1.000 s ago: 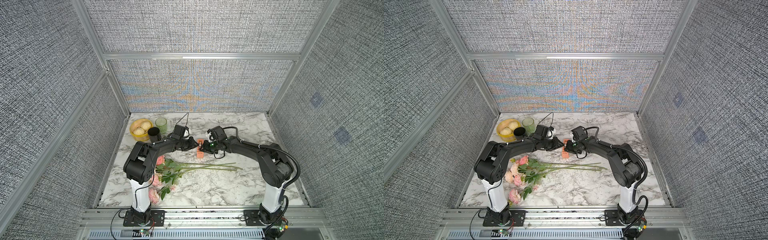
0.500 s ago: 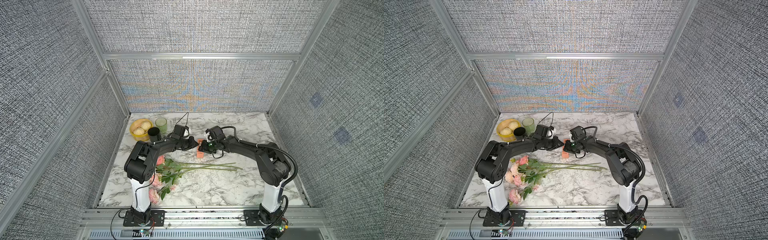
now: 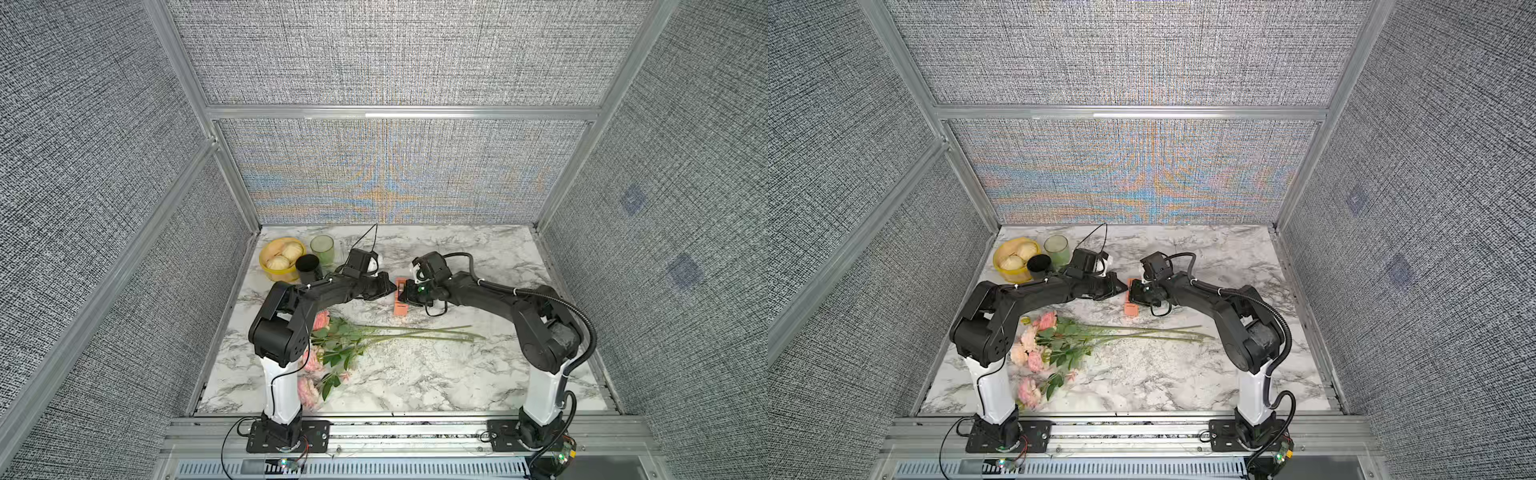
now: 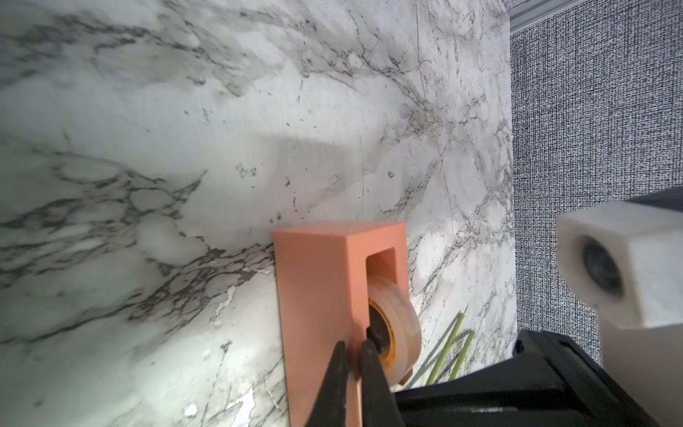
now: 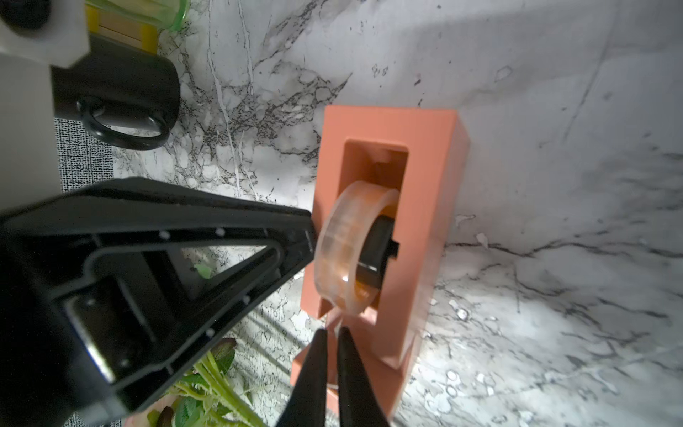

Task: Wrap bouquets with tape
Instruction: Pull the tape from the tape cutter.

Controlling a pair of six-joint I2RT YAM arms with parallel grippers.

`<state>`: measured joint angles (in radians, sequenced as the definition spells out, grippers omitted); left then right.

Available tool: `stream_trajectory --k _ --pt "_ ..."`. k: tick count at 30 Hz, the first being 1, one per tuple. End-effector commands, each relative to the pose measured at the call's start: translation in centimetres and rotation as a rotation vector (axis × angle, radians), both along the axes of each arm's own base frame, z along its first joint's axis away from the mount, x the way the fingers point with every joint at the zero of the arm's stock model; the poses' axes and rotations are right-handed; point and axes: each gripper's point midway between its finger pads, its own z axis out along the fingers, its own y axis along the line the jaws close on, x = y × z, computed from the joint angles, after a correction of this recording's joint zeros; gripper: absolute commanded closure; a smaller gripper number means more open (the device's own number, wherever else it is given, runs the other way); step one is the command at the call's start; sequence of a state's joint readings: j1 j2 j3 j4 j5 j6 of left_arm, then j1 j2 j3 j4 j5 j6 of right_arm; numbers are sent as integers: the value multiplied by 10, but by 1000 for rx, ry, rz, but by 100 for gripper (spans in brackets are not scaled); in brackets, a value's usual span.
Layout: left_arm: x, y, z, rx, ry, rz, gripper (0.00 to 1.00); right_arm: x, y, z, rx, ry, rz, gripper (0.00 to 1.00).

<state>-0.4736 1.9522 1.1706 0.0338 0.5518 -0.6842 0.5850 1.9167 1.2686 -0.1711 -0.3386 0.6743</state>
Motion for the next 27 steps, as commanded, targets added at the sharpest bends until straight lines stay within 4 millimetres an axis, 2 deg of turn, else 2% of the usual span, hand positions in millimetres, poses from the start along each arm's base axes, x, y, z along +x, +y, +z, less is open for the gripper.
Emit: stream_trajectory --k 1,9,16,27 --pt "-10 4 -13 37 49 -18 90 2 4 4 20 -10 2 92" --pt "-14 8 -18 76 63 -30 90 2 4 5 26 -7 -1 100" --pt "-14 7 -19 85 72 -43 90 3 6 16 49 -13 1 100" --pt "-16 9 -22 104 87 -50 90 -1 8 20 80 -1 14 100"
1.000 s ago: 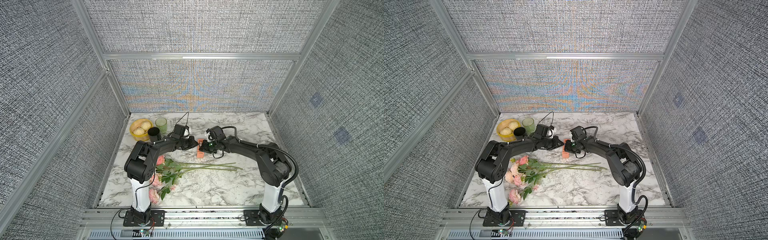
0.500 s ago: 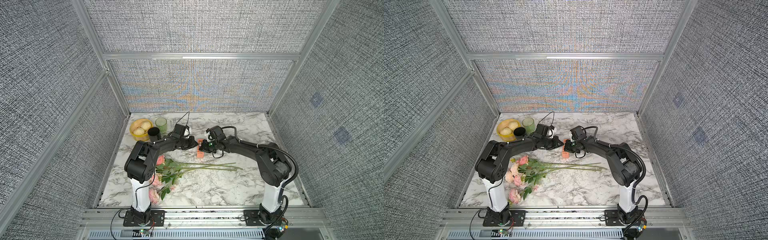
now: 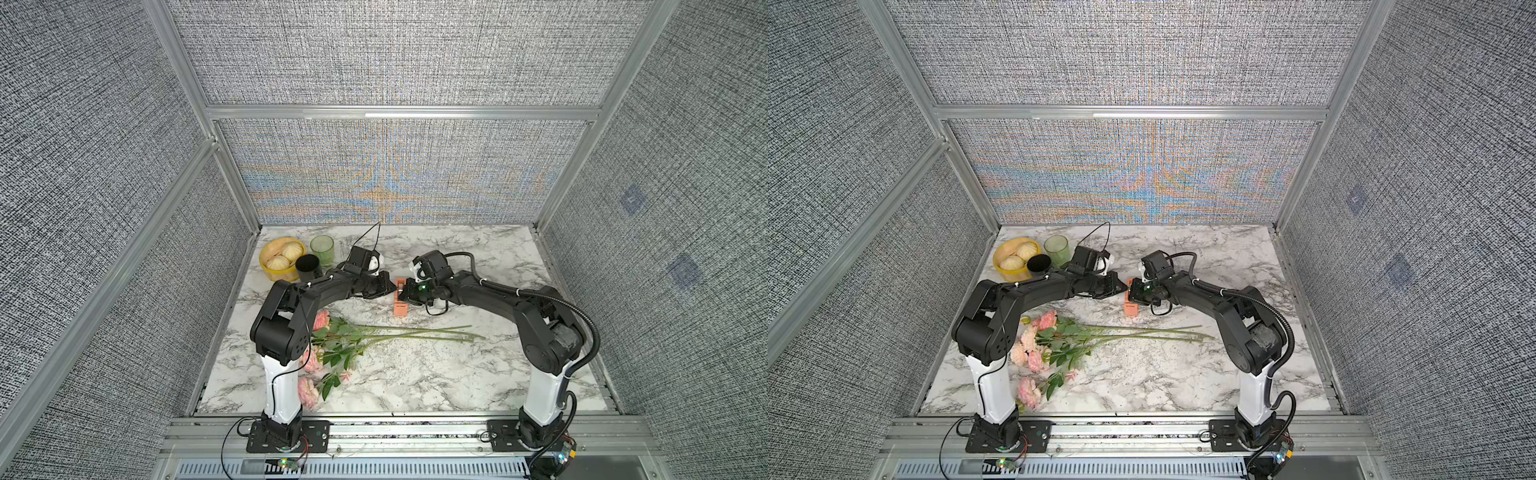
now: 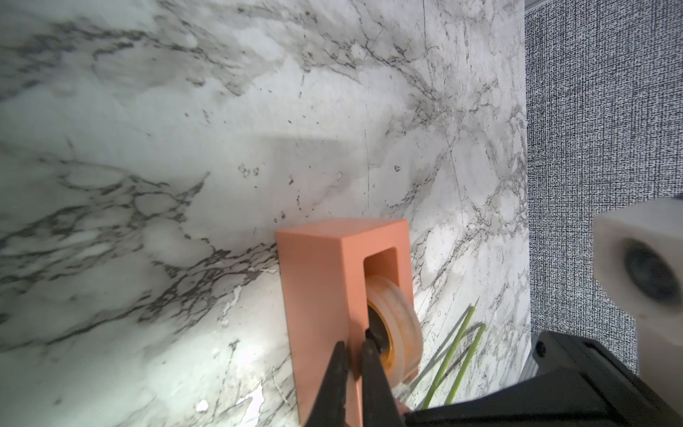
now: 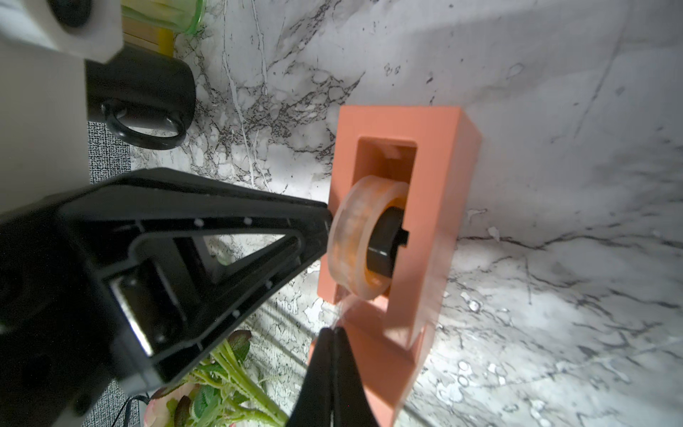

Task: Wrap bouquets with tape
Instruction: Pull the tape from the tape cutter.

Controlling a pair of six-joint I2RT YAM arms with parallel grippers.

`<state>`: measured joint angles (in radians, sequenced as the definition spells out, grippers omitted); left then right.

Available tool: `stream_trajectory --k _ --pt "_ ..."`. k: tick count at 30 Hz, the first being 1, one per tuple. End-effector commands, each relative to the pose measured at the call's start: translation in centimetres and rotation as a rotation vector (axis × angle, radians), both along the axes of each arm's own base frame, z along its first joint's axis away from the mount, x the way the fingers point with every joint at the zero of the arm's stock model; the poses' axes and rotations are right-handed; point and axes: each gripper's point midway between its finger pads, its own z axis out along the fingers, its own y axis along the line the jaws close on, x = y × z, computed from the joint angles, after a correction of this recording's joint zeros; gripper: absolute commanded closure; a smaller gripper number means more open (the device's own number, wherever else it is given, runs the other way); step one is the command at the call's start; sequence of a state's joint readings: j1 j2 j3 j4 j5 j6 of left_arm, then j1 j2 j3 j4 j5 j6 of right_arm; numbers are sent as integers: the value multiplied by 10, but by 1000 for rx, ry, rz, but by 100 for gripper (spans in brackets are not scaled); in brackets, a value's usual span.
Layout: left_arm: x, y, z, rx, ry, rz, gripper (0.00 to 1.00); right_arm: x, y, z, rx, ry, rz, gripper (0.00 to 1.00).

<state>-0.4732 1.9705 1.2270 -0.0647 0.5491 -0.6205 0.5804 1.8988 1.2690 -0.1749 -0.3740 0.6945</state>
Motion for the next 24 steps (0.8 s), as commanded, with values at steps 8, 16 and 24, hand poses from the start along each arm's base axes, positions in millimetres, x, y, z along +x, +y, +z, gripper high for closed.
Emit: stream_trajectory --k 8,16,24 --pt "-17 11 -22 79 88 -12 90 -1 8 16 64 -16 24 100" --pt "-17 12 -21 87 92 -12 90 -11 8 21 92 -6 47 100" --pt "-17 12 -20 88 97 -9 90 -21 5 24 98 0 60 100"
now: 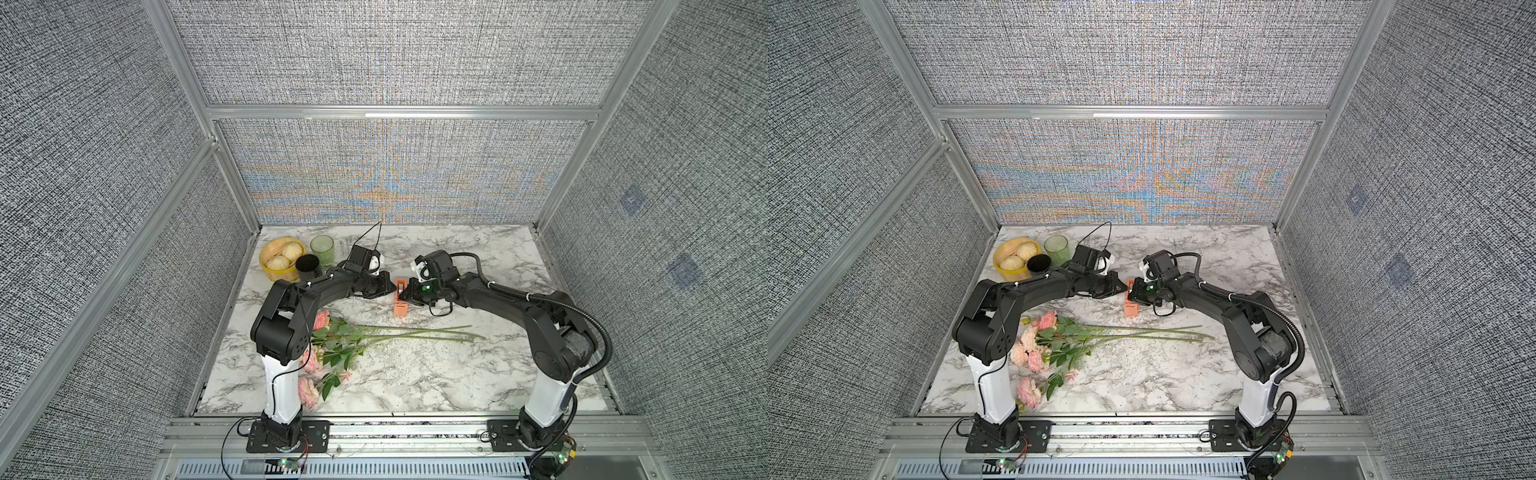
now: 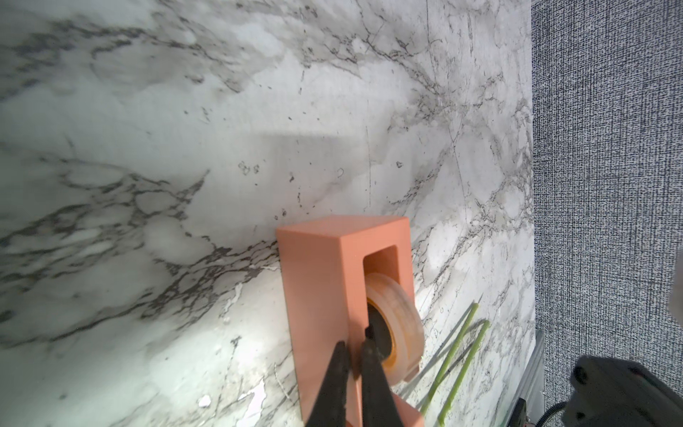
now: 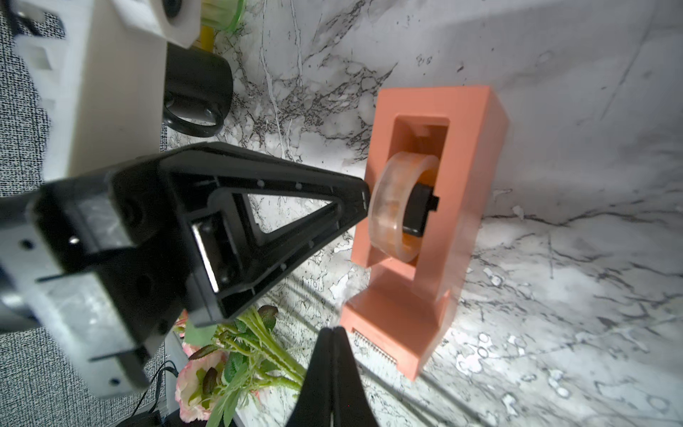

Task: Wrap bouquets with tape
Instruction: Pull the tape from the tape cutter.

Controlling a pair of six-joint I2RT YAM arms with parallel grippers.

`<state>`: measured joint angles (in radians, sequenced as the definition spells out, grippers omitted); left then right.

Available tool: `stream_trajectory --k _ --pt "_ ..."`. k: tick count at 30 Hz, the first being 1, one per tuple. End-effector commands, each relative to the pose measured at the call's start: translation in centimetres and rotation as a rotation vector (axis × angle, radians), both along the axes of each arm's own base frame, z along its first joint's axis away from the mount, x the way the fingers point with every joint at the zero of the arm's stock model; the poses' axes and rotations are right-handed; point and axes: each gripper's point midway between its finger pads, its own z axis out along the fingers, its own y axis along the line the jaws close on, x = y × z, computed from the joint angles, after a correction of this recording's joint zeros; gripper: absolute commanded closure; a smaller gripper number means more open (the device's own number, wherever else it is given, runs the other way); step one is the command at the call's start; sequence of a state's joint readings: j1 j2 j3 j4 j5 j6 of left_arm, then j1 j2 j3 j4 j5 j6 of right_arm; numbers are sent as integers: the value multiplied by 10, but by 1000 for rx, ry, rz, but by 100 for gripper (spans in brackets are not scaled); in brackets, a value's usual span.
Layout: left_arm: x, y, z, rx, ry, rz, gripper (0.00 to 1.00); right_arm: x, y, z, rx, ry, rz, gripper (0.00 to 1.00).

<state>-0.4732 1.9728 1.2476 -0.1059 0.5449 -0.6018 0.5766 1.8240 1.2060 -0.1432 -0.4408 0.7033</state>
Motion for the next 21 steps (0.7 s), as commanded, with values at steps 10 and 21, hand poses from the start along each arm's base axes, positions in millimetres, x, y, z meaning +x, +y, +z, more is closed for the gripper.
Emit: stream_trajectory --k 10,21 --pt "-20 12 -23 76 105 3 90 -28 1 13 34 8 63 100" --pt "-19 12 -23 75 103 2 90 -58 -3 17 25 17 101 100"
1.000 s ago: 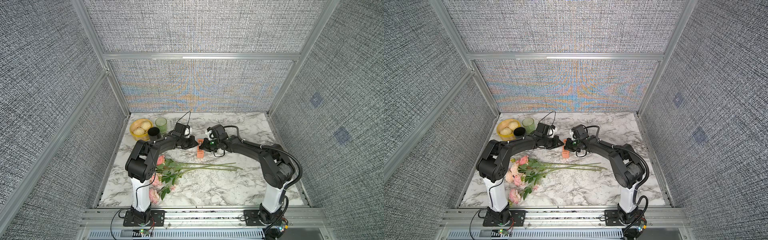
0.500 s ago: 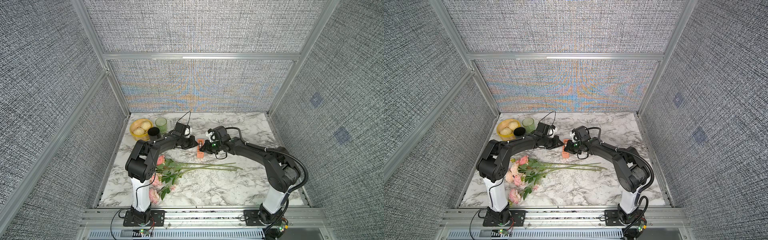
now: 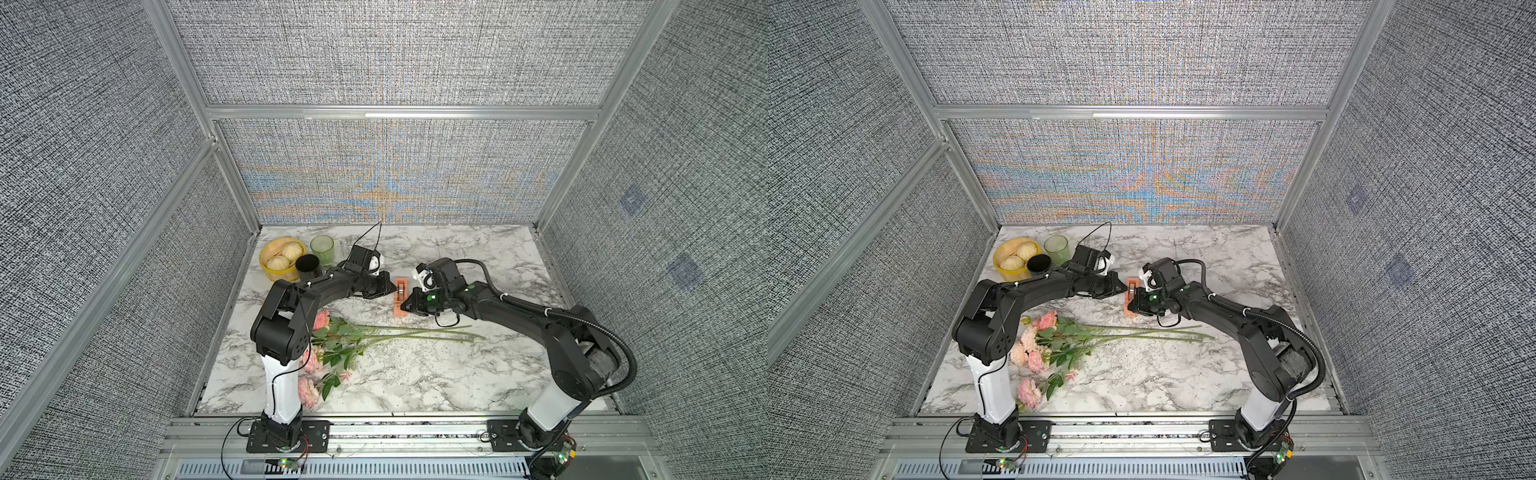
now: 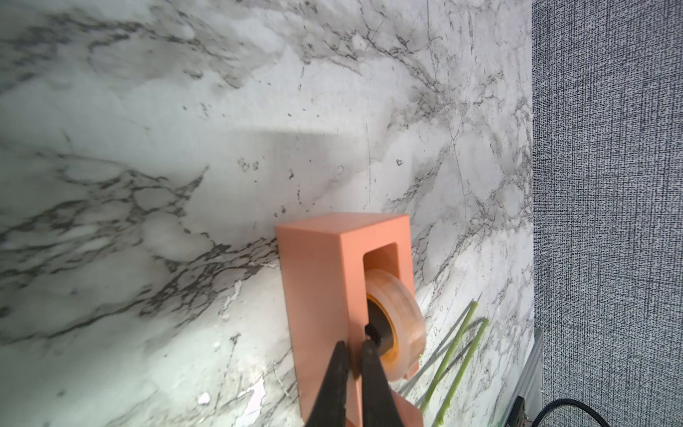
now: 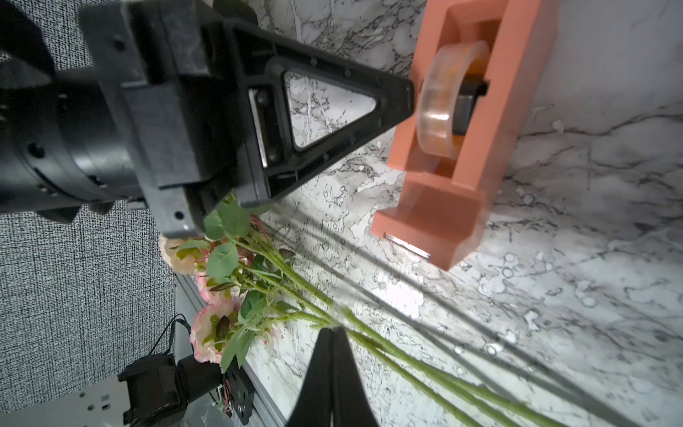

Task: Wrap bouquets with tape
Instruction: Pull the tape from the tape cutter.

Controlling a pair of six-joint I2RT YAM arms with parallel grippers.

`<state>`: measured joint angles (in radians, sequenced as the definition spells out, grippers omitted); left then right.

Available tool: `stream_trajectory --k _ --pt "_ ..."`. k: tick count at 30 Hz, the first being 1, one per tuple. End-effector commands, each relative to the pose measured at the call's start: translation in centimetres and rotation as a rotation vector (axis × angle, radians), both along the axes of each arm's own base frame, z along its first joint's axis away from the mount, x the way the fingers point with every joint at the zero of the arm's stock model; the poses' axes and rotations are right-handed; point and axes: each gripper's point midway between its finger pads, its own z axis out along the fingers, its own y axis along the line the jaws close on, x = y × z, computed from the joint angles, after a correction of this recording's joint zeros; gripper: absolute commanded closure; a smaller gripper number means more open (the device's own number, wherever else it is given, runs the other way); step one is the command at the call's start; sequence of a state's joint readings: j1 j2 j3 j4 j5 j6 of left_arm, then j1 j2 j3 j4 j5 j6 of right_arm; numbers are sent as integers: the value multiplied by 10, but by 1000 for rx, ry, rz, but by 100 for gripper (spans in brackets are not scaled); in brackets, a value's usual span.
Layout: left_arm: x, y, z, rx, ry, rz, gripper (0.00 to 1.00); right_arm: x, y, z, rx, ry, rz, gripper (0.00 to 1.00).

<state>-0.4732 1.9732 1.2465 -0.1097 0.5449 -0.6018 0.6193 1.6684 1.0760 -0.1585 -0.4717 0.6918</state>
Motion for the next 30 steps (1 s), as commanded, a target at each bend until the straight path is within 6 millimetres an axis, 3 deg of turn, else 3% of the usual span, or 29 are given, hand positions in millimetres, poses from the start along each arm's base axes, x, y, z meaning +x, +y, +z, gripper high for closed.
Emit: stream_trajectory --k 1,10,13,22,25,27,30 --pt "-18 11 -22 73 98 1 90 -13 -1 1 0 18 32 100" --pt "-20 12 -22 79 103 -3 90 -34 -4 -2 -5 38 53 100" --pt "-18 12 -14 82 87 -11 87 -35 -2 1 5 37 54 100" --pt "-6 22 40 145 -7 -44 63 -38 4 1 12 34 65 100" --pt "-8 42 60 168 -39 -45 61 -37 4 5 17 21 65 100" --pt "-15 61 77 178 -99 -72 58 -44 -1 -4 6 35 70 100" --pt "-41 81 99 259 -267 -214 42 -47 -1 -3 10 29 77 100"
